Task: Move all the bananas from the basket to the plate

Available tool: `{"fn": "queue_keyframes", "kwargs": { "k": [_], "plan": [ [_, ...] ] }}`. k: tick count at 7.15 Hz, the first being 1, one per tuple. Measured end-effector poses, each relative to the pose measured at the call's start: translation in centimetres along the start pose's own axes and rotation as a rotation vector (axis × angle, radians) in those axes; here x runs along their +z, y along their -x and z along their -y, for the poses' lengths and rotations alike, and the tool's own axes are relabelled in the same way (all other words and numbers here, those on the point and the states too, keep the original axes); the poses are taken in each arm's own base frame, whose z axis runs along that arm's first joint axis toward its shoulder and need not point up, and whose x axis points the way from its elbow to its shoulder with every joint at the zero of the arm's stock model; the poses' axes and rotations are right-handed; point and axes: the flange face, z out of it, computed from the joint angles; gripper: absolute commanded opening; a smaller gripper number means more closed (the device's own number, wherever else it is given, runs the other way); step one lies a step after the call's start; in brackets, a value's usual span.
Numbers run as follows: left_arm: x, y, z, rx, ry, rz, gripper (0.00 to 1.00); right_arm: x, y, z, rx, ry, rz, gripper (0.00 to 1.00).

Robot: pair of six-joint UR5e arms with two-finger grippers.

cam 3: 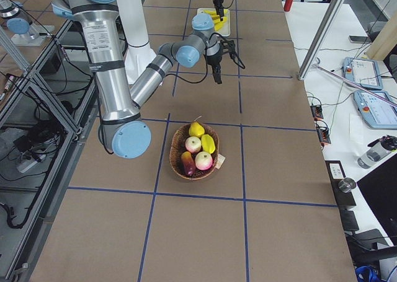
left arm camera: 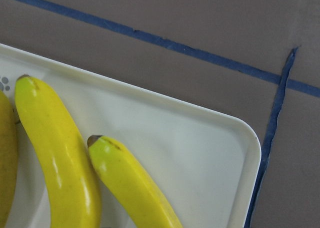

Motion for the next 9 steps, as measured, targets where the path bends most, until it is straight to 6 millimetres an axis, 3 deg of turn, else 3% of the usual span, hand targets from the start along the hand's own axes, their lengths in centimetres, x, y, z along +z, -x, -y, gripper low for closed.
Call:
{"fn": "queue_keyframes", "kwargs": {
  "k": [2,3,5,6,7,8,9],
  "plan": [
    [-3.0,3.5,4.4,0.137,-0.032,0.043,1.0,-0.8,-13.6,3.4,-0.08,0.082,-0.014,1.0],
    [-5.1,6.3,7.2,0.206,-0.027,0.079,1.0,-1.5,-20.4,4.0,-0.107,0.102,-0.003,1.0],
    [-9.8,13.7,12.0,0.357,-0.002,0.149,1.0,-2.2,-32.5,2.9,-0.149,0.127,0.028,1.0],
    [-12.1,18.1,13.7,0.406,0.041,0.181,1.0,-2.3,-37.0,1.7,-0.148,0.133,0.039,1.0],
    [-13.1,22.9,14.6,0.405,0.111,0.153,1.0,-2.7,-39.7,0.6,-0.131,0.132,0.04,1.0],
    [-12.6,26.8,14.5,0.378,0.169,0.072,1.0,-2.9,-41.0,-0.1,-0.119,0.13,0.035,1.0],
    [-11.4,29.5,13.9,0.357,0.198,0.007,1.0,-2.7,-41.9,-0.8,-0.104,0.136,0.026,1.0]
  ]
}}
